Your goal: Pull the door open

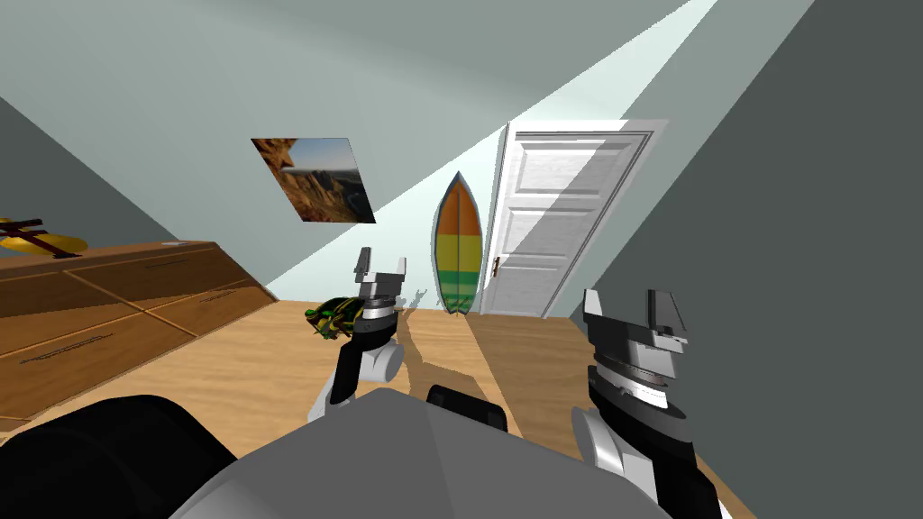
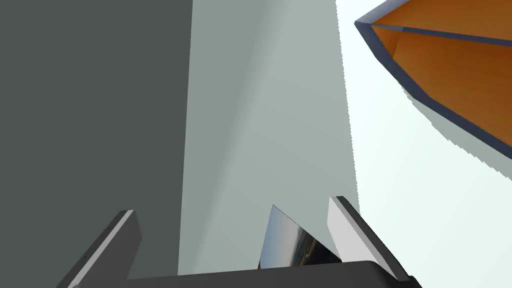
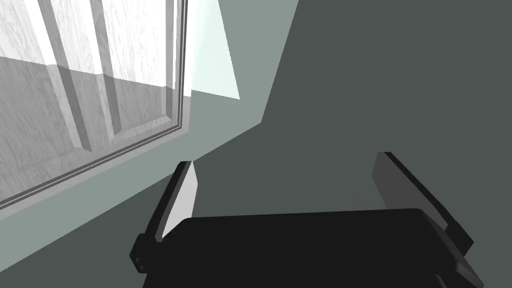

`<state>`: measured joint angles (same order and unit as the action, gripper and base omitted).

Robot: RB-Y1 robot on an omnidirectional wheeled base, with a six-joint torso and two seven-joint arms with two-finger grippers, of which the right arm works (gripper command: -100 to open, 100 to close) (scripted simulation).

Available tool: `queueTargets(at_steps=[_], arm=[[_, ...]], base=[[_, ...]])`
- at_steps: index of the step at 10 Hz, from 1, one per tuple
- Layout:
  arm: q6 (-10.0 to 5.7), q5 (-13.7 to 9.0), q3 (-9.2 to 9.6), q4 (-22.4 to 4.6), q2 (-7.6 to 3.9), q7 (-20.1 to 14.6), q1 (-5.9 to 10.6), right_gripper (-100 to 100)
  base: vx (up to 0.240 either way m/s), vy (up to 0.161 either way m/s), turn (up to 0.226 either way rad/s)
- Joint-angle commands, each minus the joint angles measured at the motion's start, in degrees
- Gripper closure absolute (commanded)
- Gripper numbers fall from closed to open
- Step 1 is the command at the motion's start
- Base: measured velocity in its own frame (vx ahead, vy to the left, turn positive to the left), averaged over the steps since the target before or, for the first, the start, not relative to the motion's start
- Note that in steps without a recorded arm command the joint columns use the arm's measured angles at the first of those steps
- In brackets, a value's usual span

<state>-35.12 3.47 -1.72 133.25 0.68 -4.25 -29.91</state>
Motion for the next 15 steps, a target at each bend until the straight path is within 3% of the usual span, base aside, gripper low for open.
queueTargets(at_steps=[1, 9, 15], arm=[[-0.48, -1.4, -0.05, -1.8, -0.54, -1.7, 0.08, -100], [-2.81, -8.0, -0.28, -10.6, -2.68, -10.3, 0.47, -100], [-5.13, -14.5, -0.52, -19.4, -4.37, -18.7, 0.85, -100]], base=[[0.073, -0.009, 0.237], [0.101, -0.023, 0.189], [0.092, -0.044, 0.195]])
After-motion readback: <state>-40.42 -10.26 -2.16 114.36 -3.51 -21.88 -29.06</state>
